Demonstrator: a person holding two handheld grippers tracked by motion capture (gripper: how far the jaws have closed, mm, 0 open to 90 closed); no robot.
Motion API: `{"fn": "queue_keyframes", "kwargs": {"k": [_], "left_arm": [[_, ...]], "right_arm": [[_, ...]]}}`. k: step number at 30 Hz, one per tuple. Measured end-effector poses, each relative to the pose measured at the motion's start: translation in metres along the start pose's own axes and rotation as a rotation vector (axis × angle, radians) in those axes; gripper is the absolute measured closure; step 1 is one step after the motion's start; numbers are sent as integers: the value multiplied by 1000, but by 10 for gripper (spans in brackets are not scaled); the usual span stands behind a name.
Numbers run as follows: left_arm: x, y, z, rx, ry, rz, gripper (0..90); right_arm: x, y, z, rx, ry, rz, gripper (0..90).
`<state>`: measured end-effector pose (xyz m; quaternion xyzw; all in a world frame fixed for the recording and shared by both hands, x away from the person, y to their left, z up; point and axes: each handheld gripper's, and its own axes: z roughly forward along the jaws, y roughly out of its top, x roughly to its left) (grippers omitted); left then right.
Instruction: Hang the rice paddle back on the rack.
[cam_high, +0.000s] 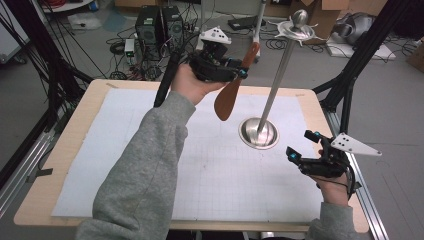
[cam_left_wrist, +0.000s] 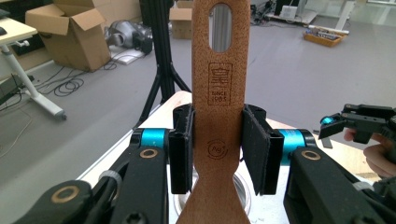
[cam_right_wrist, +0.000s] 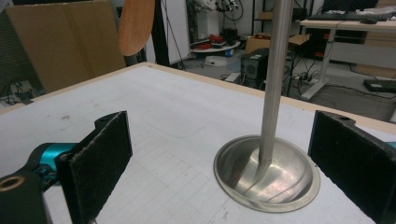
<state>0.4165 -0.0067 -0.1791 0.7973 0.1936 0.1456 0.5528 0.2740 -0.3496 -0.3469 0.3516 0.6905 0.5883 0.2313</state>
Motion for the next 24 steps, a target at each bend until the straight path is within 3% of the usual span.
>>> {"fn": "queue_keyframes", "kwargs": {"k": [5, 10, 24], "left_arm": [[0, 11, 4, -12, -19, 12, 652], [0, 16, 7, -31, -34, -3, 652], [2, 33, 9, -43, -49, 10, 652]], "right_arm": [[0, 0, -3, 2, -5, -6, 48], [1, 0, -8, -6, -14, -5, 48], [1, -4, -16, 6, -29, -2, 48]]}}
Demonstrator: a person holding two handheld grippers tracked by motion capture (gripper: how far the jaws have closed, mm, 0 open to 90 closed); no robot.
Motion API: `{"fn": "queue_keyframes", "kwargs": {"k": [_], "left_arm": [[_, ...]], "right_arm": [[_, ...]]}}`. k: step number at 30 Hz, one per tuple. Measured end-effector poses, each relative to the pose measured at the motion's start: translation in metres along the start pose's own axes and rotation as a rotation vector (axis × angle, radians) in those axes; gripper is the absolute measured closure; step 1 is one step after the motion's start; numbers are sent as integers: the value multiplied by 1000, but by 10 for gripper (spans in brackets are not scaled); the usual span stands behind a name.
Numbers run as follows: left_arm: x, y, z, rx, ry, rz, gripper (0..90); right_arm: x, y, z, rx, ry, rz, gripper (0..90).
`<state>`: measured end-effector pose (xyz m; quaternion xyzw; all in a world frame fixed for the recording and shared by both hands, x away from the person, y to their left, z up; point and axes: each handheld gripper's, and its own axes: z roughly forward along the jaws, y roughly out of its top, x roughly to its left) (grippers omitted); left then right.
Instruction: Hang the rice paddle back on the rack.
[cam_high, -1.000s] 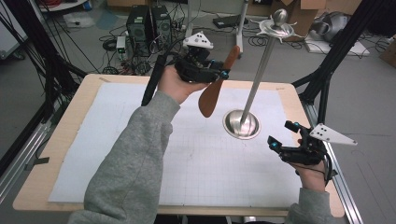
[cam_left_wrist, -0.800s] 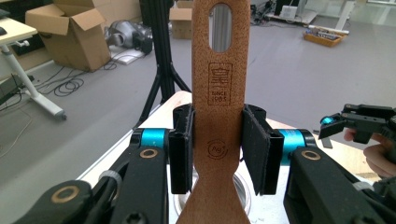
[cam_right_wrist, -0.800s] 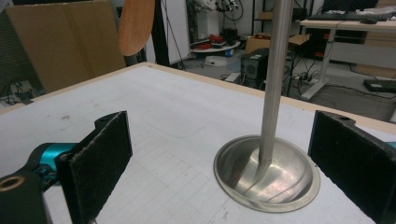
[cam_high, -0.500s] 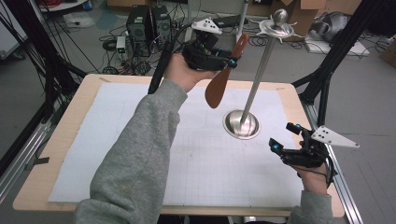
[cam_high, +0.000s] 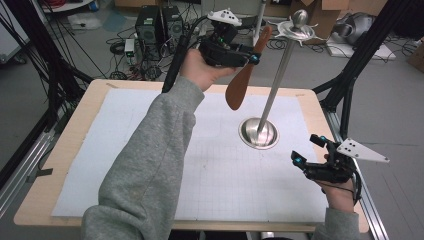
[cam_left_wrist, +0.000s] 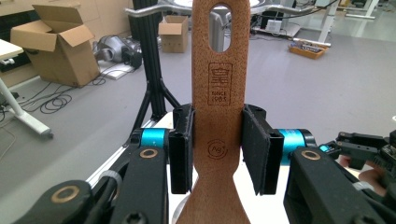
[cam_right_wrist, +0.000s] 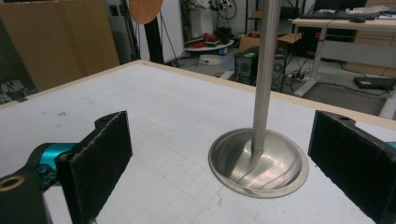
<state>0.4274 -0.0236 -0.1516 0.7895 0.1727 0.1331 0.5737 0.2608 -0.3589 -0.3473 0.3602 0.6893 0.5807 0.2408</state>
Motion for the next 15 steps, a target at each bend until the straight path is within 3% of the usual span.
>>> {"fn": "queue_keyframes", "kwargs": {"k": [15], "left_arm": [[-3, 1, 12, 3, -18, -7, 652]], "right_arm": [[0, -1, -5, -7, -6, 1, 48]]}}
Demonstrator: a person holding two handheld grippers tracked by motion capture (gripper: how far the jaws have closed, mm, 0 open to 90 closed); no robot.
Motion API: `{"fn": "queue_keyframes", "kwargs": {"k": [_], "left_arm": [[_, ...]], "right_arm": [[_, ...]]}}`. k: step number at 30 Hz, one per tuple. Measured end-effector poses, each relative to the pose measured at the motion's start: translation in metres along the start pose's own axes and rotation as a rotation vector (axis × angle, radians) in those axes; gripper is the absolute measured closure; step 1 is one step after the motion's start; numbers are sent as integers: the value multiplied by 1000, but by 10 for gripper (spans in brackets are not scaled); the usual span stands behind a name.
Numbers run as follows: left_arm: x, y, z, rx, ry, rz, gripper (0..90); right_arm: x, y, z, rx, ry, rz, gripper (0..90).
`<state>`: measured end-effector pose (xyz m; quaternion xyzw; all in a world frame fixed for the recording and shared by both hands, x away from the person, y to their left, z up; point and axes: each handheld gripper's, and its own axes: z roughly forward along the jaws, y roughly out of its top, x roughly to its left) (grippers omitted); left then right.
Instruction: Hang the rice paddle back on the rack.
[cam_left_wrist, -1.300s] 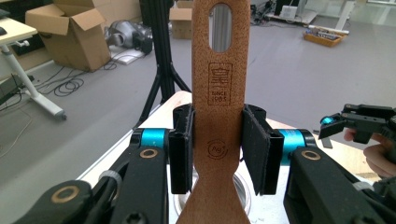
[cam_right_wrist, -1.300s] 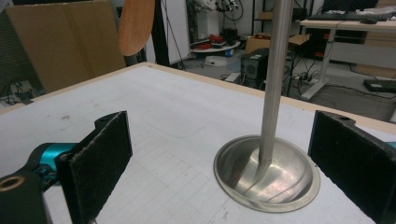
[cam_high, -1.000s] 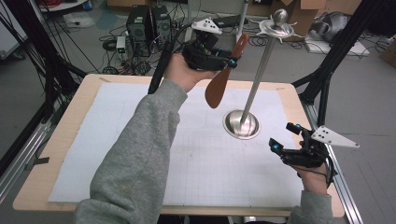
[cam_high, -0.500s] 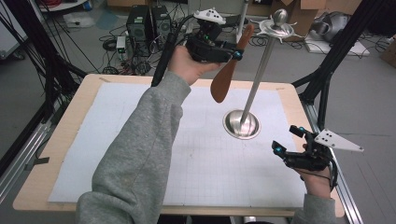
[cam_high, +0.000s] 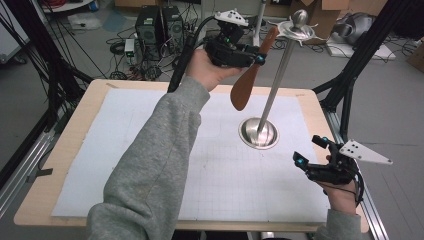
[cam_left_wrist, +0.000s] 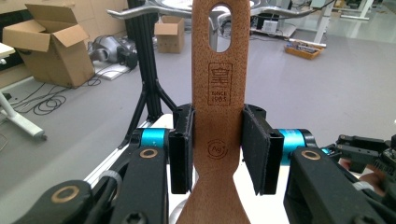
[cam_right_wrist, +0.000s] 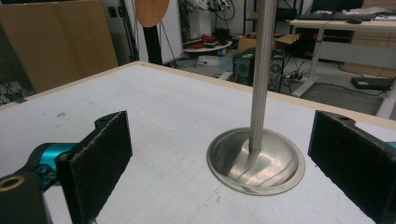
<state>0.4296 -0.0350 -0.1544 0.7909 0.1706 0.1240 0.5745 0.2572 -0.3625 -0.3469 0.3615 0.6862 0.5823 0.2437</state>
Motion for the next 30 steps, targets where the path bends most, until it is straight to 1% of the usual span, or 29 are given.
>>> {"fn": "queue_keyframes", "kwargs": {"k": [6, 7, 12, 14, 15, 22, 25, 30], "left_arm": [[0, 0, 2, 4, 3, -3, 652], [-1, -1, 3, 6, 1, -2, 652], [0, -1, 6, 9, 0, -2, 652], [0, -1, 7, 9, 3, -2, 652], [1, -1, 8, 12, 14, 0, 652], [1, -2, 11, 11, 8, -3, 652], [3, -2, 12, 19, 16, -3, 652], [4, -3, 13, 20, 17, -9, 652]], "right_arm": [[-1, 0, -1, 1, -5, -4, 48], [0, 0, -1, 3, -3, 4, 48], [0, 0, -2, 3, -4, 5, 48], [-1, -1, -2, 3, -6, 3, 48], [0, -1, -2, 2, -6, 5, 48], [1, 0, -1, 10, -3, -3, 48], [2, -1, 0, 5, -1, -3, 48], [1, 0, -1, 10, -4, -5, 48]]}}
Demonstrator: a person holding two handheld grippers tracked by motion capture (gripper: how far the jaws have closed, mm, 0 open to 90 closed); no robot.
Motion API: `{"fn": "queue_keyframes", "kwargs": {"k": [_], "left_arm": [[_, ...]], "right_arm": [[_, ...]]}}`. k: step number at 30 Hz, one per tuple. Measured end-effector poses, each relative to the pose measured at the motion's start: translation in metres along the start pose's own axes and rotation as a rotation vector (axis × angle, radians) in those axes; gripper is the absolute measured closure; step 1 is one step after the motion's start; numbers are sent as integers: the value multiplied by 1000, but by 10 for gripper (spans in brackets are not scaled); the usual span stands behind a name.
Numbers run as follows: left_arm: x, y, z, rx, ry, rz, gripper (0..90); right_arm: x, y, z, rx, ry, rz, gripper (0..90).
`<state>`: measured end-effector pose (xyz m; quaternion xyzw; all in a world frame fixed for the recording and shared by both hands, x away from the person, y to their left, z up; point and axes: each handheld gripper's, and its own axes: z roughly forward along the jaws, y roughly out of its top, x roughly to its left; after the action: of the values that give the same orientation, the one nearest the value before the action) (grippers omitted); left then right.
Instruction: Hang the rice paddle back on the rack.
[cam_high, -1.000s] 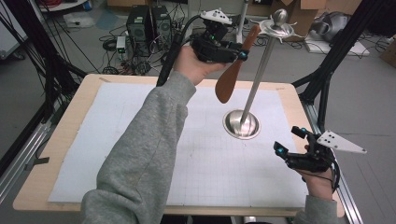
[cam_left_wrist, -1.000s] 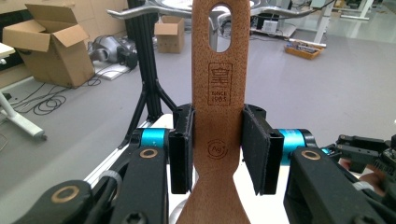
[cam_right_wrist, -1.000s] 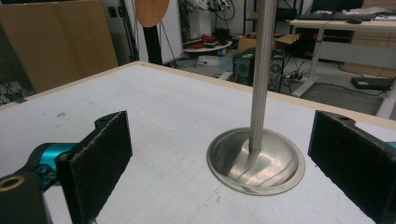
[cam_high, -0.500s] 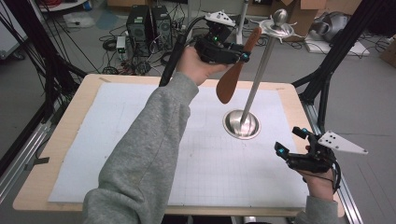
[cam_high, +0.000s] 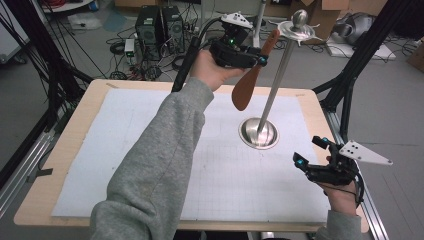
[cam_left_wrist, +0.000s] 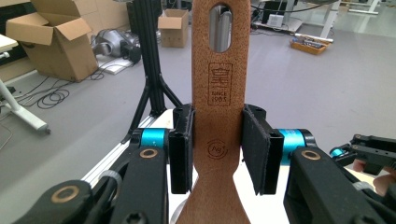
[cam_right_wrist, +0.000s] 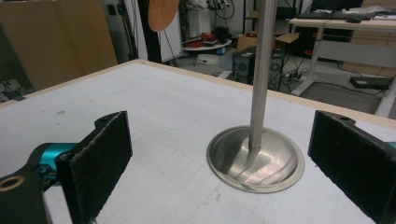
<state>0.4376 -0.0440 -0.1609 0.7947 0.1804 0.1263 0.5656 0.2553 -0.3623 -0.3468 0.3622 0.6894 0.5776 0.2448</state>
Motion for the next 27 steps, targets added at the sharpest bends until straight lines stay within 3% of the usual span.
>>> {"fn": "queue_keyframes", "kwargs": {"k": [9, 27], "left_arm": [[-1, -1, 7, -6, -9, -5, 651], [-4, -3, 12, -21, 14, 5, 641]], "right_arm": [[-1, -1, -4, -2, -9, 5, 48], [0, 0, -4, 2, -10, 2, 48]]}}
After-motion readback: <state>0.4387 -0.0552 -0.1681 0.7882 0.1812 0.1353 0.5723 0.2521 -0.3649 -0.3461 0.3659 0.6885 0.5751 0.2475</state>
